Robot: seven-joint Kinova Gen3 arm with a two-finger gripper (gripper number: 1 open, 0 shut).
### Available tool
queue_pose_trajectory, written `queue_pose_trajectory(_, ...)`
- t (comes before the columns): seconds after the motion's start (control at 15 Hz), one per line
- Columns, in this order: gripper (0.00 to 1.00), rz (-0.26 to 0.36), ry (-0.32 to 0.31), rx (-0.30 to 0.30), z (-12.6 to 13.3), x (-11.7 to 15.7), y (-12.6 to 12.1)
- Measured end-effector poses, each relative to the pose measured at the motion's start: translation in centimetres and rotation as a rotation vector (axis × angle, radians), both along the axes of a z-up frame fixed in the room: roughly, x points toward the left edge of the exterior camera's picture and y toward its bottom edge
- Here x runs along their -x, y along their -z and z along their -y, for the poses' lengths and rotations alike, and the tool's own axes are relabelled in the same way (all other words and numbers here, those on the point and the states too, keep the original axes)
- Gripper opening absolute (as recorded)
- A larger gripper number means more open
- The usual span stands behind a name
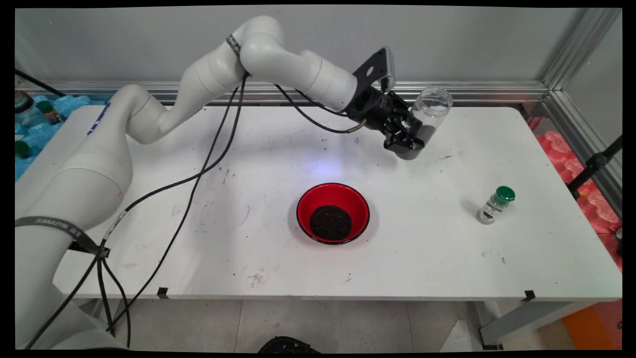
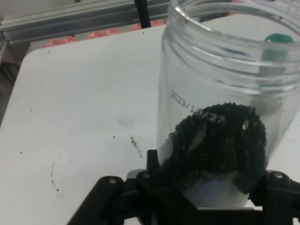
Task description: Place the picked object on the table
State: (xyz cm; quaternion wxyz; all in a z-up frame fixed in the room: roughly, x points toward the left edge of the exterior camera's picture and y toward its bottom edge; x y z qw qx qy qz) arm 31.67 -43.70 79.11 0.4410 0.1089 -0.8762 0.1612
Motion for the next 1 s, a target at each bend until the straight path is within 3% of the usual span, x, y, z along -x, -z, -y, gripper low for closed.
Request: queue_pose_trajectory(1.0,0.0,0.009,-0.039,-0.084,2.9,2.2,3.8)
